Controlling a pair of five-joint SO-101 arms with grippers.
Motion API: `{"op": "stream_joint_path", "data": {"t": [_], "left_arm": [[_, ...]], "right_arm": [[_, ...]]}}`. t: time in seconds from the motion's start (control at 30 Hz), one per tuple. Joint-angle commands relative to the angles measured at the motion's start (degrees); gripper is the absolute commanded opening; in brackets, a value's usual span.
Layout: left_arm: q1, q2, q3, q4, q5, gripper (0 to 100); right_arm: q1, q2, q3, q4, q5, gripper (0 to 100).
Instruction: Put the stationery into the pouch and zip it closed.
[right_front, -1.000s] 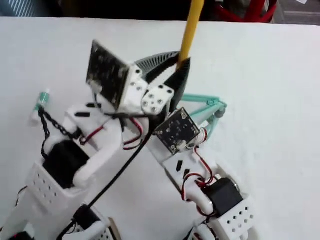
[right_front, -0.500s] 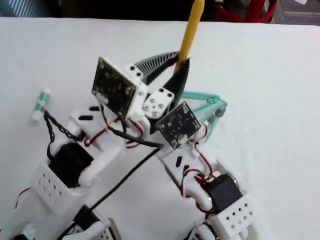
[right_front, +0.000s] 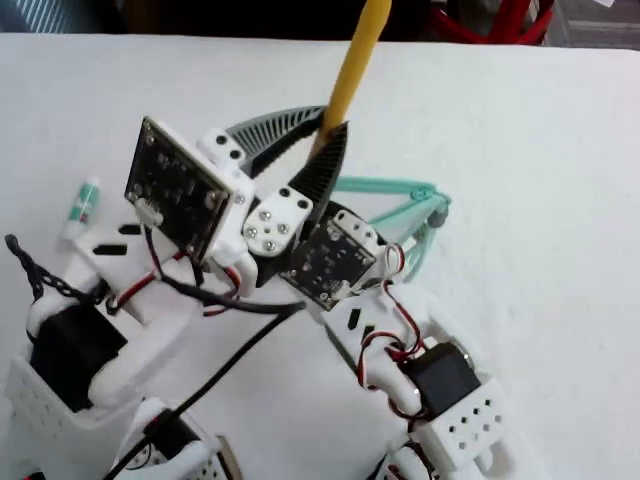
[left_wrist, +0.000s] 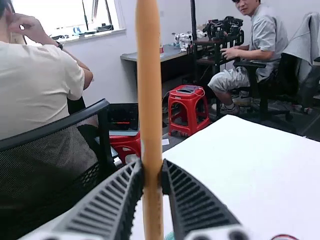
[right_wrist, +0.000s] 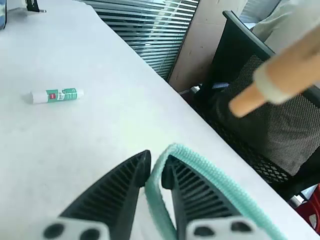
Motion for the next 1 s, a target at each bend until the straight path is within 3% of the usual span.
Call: {"op": "stream_joint_path", "data": {"t": [0.0,0.13,0.47,0.77,0.97], "left_arm": [[-1.19,0.04,-2.11,0.79,1.58,2],[1.45,0.4,-2.02,0.7,2.02,2],[10.59,1.63,-2.64,0.26,1.76,2],[10.68,17.36,-11.69,0.35,4.57,2],[10.68,19.12,-12.13,-3.08,4.57,2]], "right_arm": [[-0.31,0.48,1.32,5.41,4.92,2.0],[-1.63,-3.21,3.16,7.52,7.21,2.0],[-0.66,-6.9,10.73,-0.48,16.53,2.0],[-0.75,-6.81,11.08,-3.91,16.53,2.0],[-1.19,-6.81,13.8,-6.02,16.79,2.0]]}}
